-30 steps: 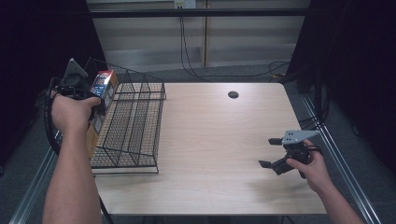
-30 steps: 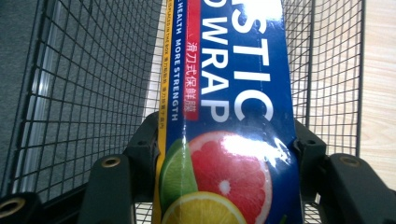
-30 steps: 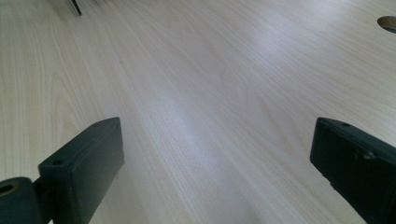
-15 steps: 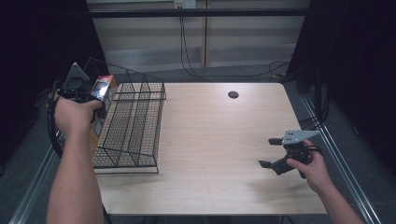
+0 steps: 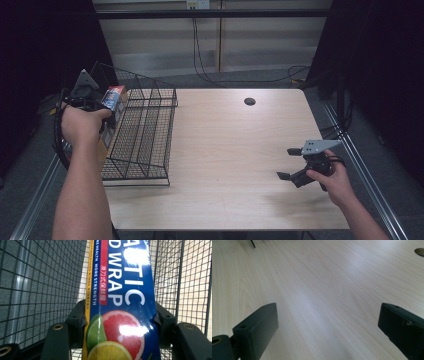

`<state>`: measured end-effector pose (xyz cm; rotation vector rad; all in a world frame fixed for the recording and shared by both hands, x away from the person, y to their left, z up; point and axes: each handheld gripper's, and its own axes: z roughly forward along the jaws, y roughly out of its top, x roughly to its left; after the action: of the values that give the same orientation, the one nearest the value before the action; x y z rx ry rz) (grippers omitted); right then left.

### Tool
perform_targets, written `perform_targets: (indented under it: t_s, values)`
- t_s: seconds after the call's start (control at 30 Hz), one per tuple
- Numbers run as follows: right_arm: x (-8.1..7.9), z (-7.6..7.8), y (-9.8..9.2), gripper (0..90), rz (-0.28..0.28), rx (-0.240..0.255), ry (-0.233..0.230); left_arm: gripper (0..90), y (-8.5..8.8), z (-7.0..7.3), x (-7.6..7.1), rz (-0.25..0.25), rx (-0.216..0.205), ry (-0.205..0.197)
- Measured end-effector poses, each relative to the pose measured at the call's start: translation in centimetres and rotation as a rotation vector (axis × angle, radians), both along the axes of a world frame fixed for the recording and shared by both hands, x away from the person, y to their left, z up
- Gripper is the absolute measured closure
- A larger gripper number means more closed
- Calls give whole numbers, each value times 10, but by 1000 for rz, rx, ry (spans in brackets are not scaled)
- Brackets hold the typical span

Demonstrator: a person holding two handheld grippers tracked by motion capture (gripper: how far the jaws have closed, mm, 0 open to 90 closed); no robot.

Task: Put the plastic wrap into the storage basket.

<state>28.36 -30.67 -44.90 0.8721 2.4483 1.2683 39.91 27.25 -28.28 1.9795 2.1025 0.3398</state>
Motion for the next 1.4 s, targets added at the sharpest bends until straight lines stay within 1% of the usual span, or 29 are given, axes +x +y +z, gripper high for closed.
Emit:
perform_targets:
  t_s: [0.07, 0.1, 0.13, 0.17, 0.2, 0.23, 0.27, 0.3, 0.33, 0.37, 0.53, 0.6, 0.63, 0.67, 0.7, 0.73, 0.77, 0.8, 0.83, 0.9, 1.0, 1.07, 1.1, 1.2, 1.23, 1.27, 1.33, 1.37, 1.4]
  values:
    - [0, -1, 0, 26, -2, -3, -1, 406, 0, 0, 1, -5, -4, -4]
    - [0, -1, 0, 26, -2, -4, -1, 401, -1, 2, 1, 1, -16, -28]
    - [0, -1, 0, 26, -2, -4, -1, 402, -1, 2, 1, 1, -16, -28]
    - [0, 0, 0, 26, -1, -6, 0, 398, -2, 6, 2, -15, 1, -14]
    - [0, -1, -1, 26, 1, -3, 2, 396, -3, 7, 2, -10, -14, -32]
    - [0, -1, -1, 26, 2, -2, 2, 405, -2, 11, 1, -7, -30, -65]
    - [0, -1, -1, 26, 2, -2, 1, 417, -2, 13, 0, -10, -38, -69]
    - [0, -1, -1, 26, 2, -2, 1, 417, -2, 13, 0, -10, -38, -69]
    - [0, 0, 0, 27, 2, -5, 0, 413, -4, 15, 0, -15, -31, -54]
    - [0, 0, 0, 26, 2, -5, 1, 410, -5, 18, -1, -16, -27, -65]
    - [0, 0, 0, 26, 5, -5, -2, 391, -7, 18, -2, -34, -32, -60]
    - [0, 0, -1, 26, 7, -1, 2, 374, -10, 17, -2, -36, -48, -66]
    - [0, 0, -1, 26, 4, -2, 2, 362, -11, 17, -1, -37, -51, -69]
    - [0, 0, -1, 26, 5, -1, 2, 347, -11, 16, -1, -49, -54, -70]
    - [0, 0, -1, 26, 7, -1, 4, 332, -12, 16, -1, -51, -61, -80]
    - [0, 0, -1, 26, 7, -1, 4, 326, -12, 16, -1, -51, -61, -80]
    - [0, -1, -1, 26, -1, -7, -2, 312, -15, 15, -1, -59, -80, -82]
    - [0, -1, -1, 26, -1, -8, -1, 303, -16, 15, -1, -61, -76, -90]
    - [0, -1, 0, 26, 3, -4, 3, 289, -17, 16, -1, -66, -84, -93]
    - [0, 0, 0, 26, 1, -3, 3, 266, -21, 16, -1, -85, -94, -108]
    - [-1, 0, 0, 26, 3, -4, 1, 223, -26, 14, -1, -117, -90, -123]
    - [-1, -1, 1, 26, 2, -6, 0, 212, -29, 13, -2, -142, -113, -130]
    - [-1, -1, 1, 26, 0, -7, -2, 208, -31, 12, -2, -142, -125, -137]
    - [-1, -1, 0, 26, 4, -3, -3, 188, -35, 11, -2, -154, -135, -146]
    - [-1, 0, 0, 26, 4, -3, -5, 183, -38, 10, -2, -175, -141, -149]
    - [-1, 0, 0, 26, 4, -2, -5, 179, -40, 10, -3, -185, -145, -150]
    - [-1, 0, -1, 26, 0, -2, -2, 168, -42, 9, -3, -191, -151, -158]
    - [-1, 0, -1, 26, 4, 1, -1, 163, -46, 8, -3, -209, -160, -163]
    - [-1, 0, -1, 26, 6, 0, -3, 158, -46, 8, -3, -209, -160, -163]
